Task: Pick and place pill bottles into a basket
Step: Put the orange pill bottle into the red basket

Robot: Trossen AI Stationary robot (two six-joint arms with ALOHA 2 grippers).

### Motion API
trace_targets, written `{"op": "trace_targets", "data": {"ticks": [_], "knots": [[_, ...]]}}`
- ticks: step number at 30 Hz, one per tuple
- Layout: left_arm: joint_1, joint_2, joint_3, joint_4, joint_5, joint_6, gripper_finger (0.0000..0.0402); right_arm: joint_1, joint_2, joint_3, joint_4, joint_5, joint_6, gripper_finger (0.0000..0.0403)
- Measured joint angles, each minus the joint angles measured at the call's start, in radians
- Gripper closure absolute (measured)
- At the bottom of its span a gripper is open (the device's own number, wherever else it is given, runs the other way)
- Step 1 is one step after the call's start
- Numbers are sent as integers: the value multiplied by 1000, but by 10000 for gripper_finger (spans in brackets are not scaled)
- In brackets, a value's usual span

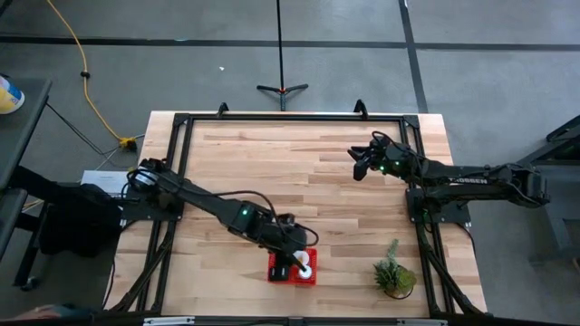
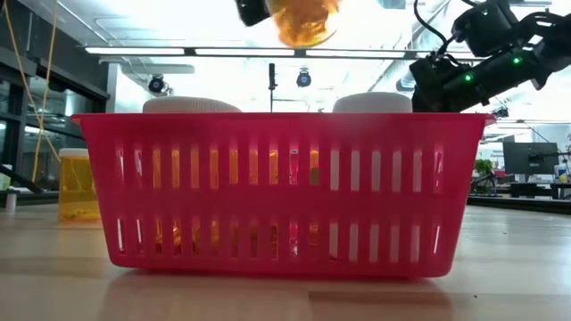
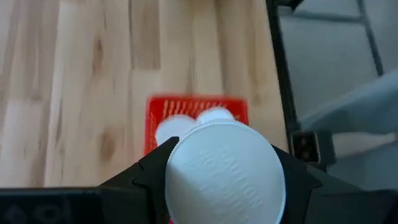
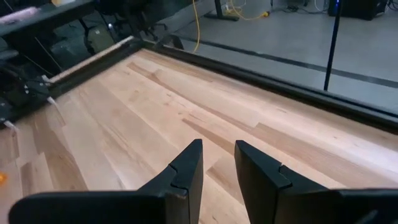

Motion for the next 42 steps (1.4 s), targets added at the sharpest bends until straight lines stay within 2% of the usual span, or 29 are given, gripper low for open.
{"op": "trace_targets", "data": {"ticks": [11,25,42], "knots": [[-58,40,1,79,-3,-53,176,-11,0,0,-24,-1,-8,318],[-59,83,1,46,-13,-53,176,-11,0,0,-33,-1,-11,318],[-59,125,0,26,22,-49,176,-11,0,0,-39,-1,-16,318]]}}
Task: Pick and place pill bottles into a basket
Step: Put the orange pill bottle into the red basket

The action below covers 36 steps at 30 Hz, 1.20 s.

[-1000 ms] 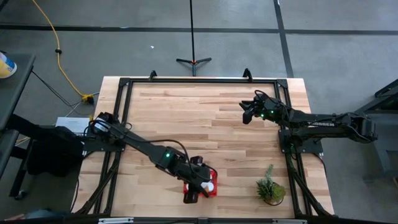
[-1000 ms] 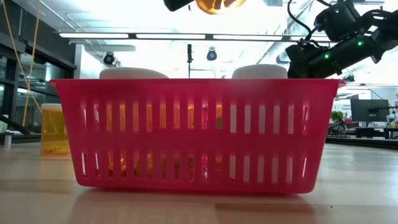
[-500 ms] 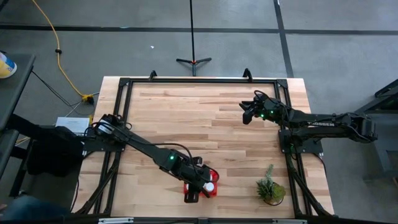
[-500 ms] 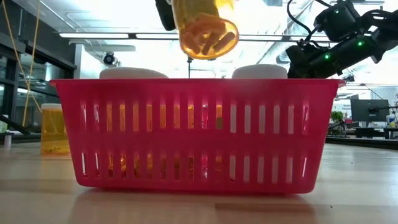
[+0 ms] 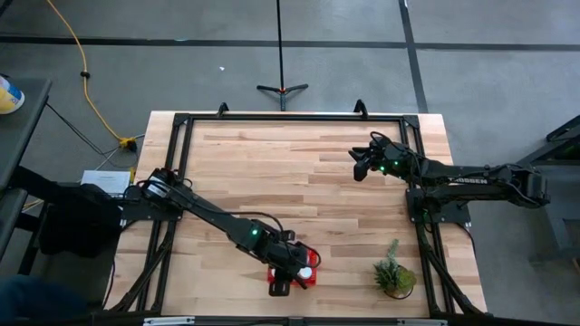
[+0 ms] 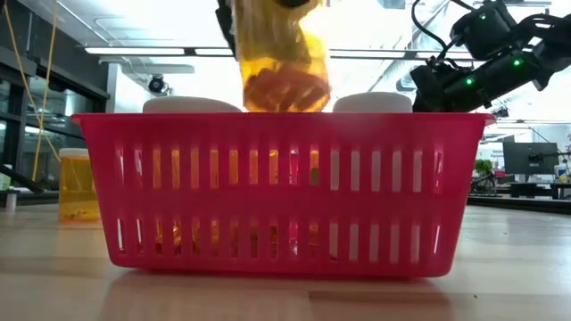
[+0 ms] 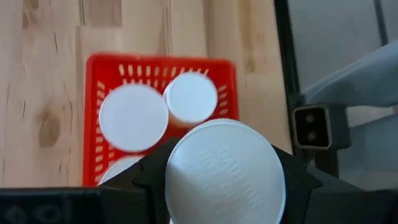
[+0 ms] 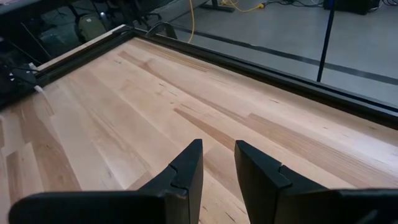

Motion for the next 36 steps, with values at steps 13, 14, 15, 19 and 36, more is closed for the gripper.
{"op": "trace_targets", "data": {"ticks": [13,14,15,19,36], "knots": [[0,6,-1,0,-7,7,176,0,0,0,0,0,-3,318],[0,8,-1,-7,-8,11,176,0,0,0,0,0,-3,318],[-1,8,-1,-10,-7,15,176,0,0,0,0,0,-3,318],[-1,8,0,-6,-30,36,176,0,0,0,0,0,-3,318],[-1,49,0,18,-6,60,176,0,0,0,0,0,-4,318]]}}
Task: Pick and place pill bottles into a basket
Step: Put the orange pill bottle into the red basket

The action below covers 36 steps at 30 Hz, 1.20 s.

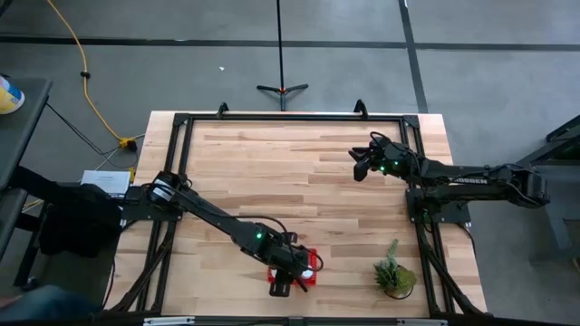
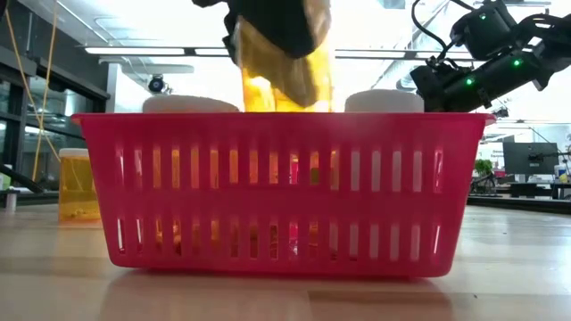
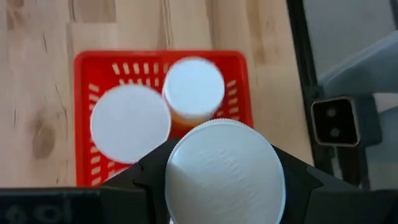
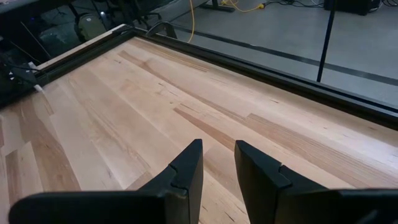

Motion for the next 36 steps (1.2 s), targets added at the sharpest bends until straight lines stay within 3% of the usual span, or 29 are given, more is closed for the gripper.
{"op": "trace_targets", "data": {"ticks": [16,27,36], "knots": [[2,11,0,-13,-3,25,174,0,0,0,0,0,0,318],[2,11,0,-20,-4,25,117,0,0,0,0,0,0,318],[2,11,0,-20,-3,25,101,0,0,0,0,0,0,318]]}}
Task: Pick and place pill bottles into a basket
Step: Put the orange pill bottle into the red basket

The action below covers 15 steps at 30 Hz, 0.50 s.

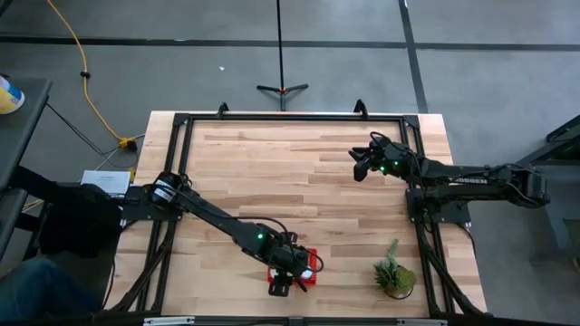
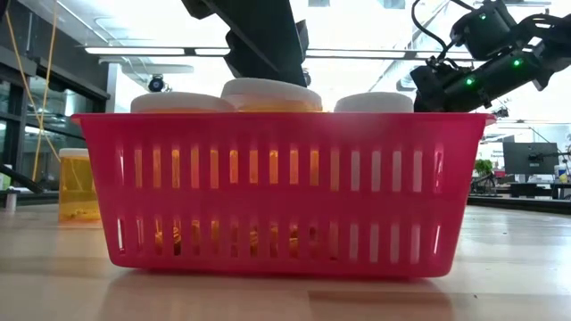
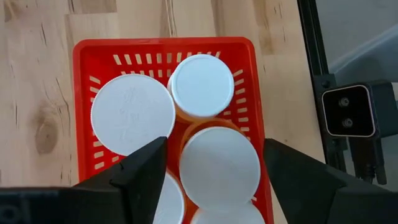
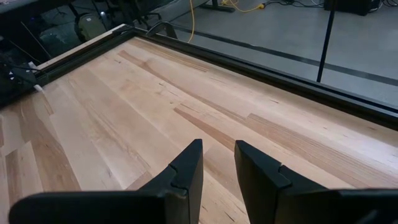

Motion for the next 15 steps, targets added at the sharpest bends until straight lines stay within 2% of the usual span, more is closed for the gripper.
{"op": "trace_targets", "data": {"ticks": [7,11,15], "knots": [[0,0,6,-5,8,0,101,0,0,0,0,0,0,318],[2,-1,45,-7,4,0,101,0,0,0,0,0,0,318],[12,-2,114,-65,-43,34,101,0,0,0,0,0,1,318]]}}
